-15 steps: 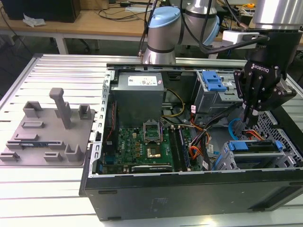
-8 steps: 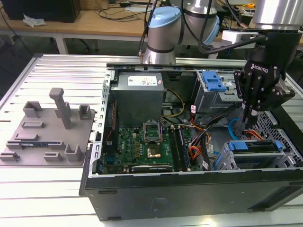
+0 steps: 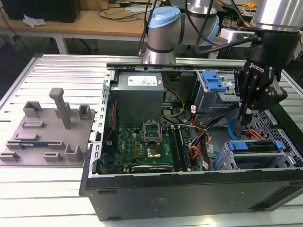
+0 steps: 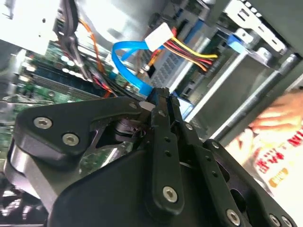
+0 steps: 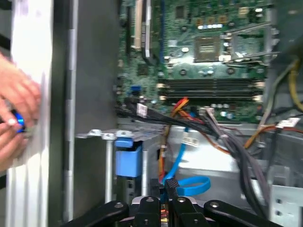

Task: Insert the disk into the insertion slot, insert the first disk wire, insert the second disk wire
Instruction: 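Insert the second disk wire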

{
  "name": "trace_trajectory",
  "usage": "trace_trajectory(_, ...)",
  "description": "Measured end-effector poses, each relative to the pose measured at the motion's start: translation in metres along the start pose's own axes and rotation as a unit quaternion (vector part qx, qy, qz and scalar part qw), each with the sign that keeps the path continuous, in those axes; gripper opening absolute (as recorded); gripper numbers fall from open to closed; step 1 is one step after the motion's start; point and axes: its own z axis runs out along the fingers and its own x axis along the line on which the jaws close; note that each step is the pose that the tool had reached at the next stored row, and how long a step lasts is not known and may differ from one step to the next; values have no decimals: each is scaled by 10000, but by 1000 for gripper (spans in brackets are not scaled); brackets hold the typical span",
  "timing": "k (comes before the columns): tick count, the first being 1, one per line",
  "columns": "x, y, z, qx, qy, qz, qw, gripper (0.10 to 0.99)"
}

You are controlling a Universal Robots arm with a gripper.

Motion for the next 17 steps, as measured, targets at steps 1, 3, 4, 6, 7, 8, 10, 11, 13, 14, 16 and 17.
trace_trajectory(1,1,-2,-1,0,-115,20,9999,161)
trace_trajectory(3,1,-4,-1,-8,-258,78,9996,161)
trace_trajectory(4,1,-5,-1,-17,-326,122,9994,161)
trace_trajectory(6,1,-8,-1,-32,-365,190,9991,161)
trace_trajectory(7,2,-10,1,-39,-367,215,9991,161)
trace_trajectory(8,3,-20,2,-42,-366,229,9991,161)
trace_trajectory(10,7,-58,2,-45,-357,236,9991,161)
trace_trajectory(11,9,-79,4,-48,-357,237,9991,161)
trace_trajectory(13,14,-102,7,-63,-358,257,9990,161)
trace_trajectory(14,14,-102,10,-75,-359,299,9989,161)
trace_trajectory(16,14,-102,15,-101,-361,404,9985,161)
trace_trajectory(17,14,-132,18,-122,-362,433,9983,161)
